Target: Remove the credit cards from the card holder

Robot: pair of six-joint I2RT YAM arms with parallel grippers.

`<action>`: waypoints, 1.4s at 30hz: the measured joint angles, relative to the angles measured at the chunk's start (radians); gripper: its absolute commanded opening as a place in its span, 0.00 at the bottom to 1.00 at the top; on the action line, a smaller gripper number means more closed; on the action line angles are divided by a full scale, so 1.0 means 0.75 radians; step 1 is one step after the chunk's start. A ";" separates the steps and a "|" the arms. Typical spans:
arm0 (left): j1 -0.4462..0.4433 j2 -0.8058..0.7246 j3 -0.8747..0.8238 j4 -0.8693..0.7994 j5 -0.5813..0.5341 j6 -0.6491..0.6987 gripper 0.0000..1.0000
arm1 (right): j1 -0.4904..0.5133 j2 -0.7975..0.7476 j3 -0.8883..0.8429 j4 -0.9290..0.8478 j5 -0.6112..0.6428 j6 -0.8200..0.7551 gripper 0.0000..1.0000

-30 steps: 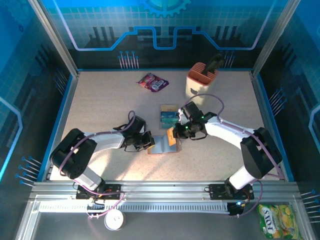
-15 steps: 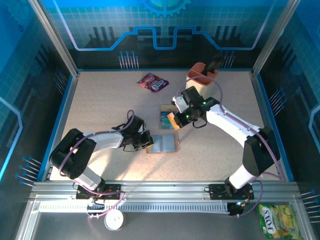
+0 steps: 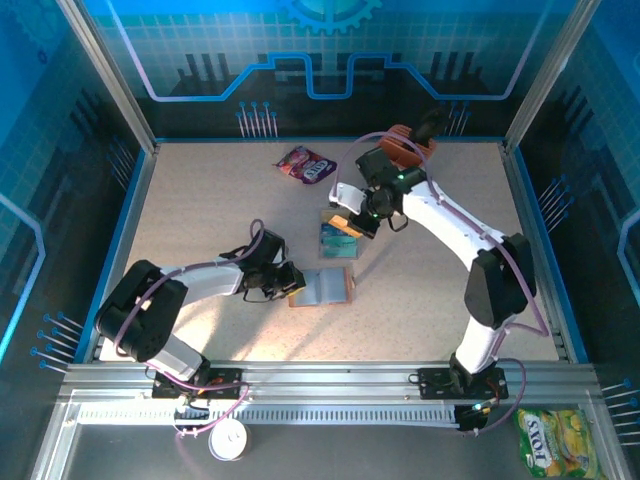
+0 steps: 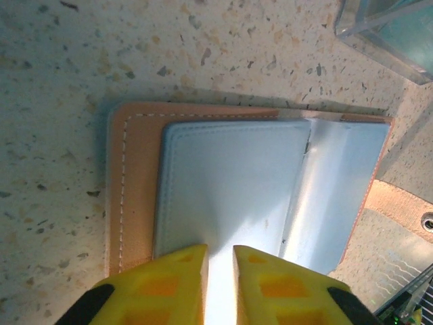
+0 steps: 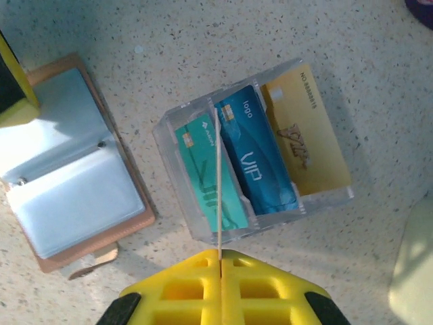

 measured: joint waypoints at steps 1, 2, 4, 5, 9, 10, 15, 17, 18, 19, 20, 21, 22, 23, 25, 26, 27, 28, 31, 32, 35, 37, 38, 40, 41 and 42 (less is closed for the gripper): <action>0.001 -0.002 0.003 -0.006 0.002 0.000 0.22 | -0.004 0.034 0.045 -0.025 0.001 -0.033 0.00; 0.001 -0.007 0.004 -0.013 0.004 0.000 0.23 | -0.008 0.064 0.085 -0.042 -0.001 -0.061 0.00; 0.001 -0.020 0.004 -0.030 0.004 0.000 0.25 | -0.019 0.129 0.173 -0.078 -0.002 -0.111 0.00; 0.001 -0.028 0.005 -0.037 0.004 0.000 0.26 | -0.026 0.157 0.211 -0.093 -0.004 -0.129 0.00; 0.003 -0.066 0.005 -0.061 0.004 0.000 0.29 | -0.053 0.269 0.366 -0.154 -0.013 -0.189 0.00; 0.004 -0.074 0.005 -0.063 0.004 0.000 0.29 | -0.058 0.293 0.398 -0.163 -0.014 -0.201 0.00; 0.009 -0.094 0.005 -0.071 0.004 0.000 0.31 | -0.064 0.396 0.526 -0.214 -0.015 -0.246 0.02; 0.009 -0.099 0.005 -0.078 0.004 -0.001 0.31 | -0.064 0.431 0.565 -0.225 -0.014 -0.260 0.02; 0.009 -0.103 0.005 -0.083 0.004 -0.001 0.31 | -0.064 0.450 0.584 -0.230 -0.014 -0.265 0.02; 0.009 -0.108 0.005 -0.087 0.004 -0.001 0.32 | -0.065 0.468 0.601 -0.235 -0.014 -0.270 0.03; 0.009 -0.112 0.005 -0.090 0.004 -0.001 0.32 | -0.065 0.479 0.609 -0.238 -0.014 -0.276 0.04; 0.009 -0.117 0.005 -0.092 0.003 -0.001 0.32 | -0.065 0.491 0.621 -0.244 -0.014 -0.280 0.04; 0.009 -0.124 0.005 -0.093 0.003 -0.001 0.32 | -0.067 0.499 0.625 -0.245 -0.014 -0.285 0.05; 0.009 -0.128 0.005 -0.094 0.003 -0.001 0.32 | -0.067 0.504 0.627 -0.246 -0.014 -0.289 0.05; 0.009 -0.133 0.005 -0.095 0.003 -0.001 0.33 | -0.070 0.514 0.627 -0.250 -0.013 -0.295 0.08; 0.009 -0.134 0.005 -0.096 0.003 -0.001 0.34 | -0.070 0.518 0.627 -0.252 -0.011 -0.297 0.09; 0.009 -0.135 0.004 -0.097 0.003 -0.001 0.34 | -0.071 0.523 0.627 -0.254 -0.007 -0.299 0.11; 0.009 -0.135 0.003 -0.097 0.003 -0.001 0.35 | -0.071 0.528 0.627 -0.254 -0.001 -0.298 0.15; 0.010 -0.136 -0.006 -0.097 0.003 -0.001 0.36 | -0.071 0.533 0.621 -0.248 0.016 -0.292 0.24; 0.011 -0.136 -0.010 -0.097 0.003 -0.001 0.37 | -0.071 0.533 0.613 -0.238 0.024 -0.291 0.24; 0.012 -0.138 -0.017 -0.097 0.003 -0.002 0.37 | -0.071 0.532 0.581 -0.208 0.046 -0.283 0.24; 0.014 -0.145 -0.021 -0.097 0.002 -0.002 0.37 | -0.072 0.526 0.552 -0.188 0.052 -0.270 0.25; 0.016 -0.149 -0.023 -0.097 -0.001 -0.002 0.37 | -0.072 0.519 0.535 -0.178 0.058 -0.260 0.25; 0.019 -0.156 -0.024 -0.097 -0.011 -0.001 0.37 | -0.072 0.482 0.478 -0.139 0.070 -0.228 0.30; 0.021 -0.159 -0.024 -0.098 -0.018 -0.001 0.38 | -0.072 0.460 0.449 -0.123 0.073 -0.215 0.34; 0.026 -0.164 -0.024 -0.099 -0.022 0.000 0.40 | -0.072 0.425 0.405 -0.097 0.076 -0.193 0.38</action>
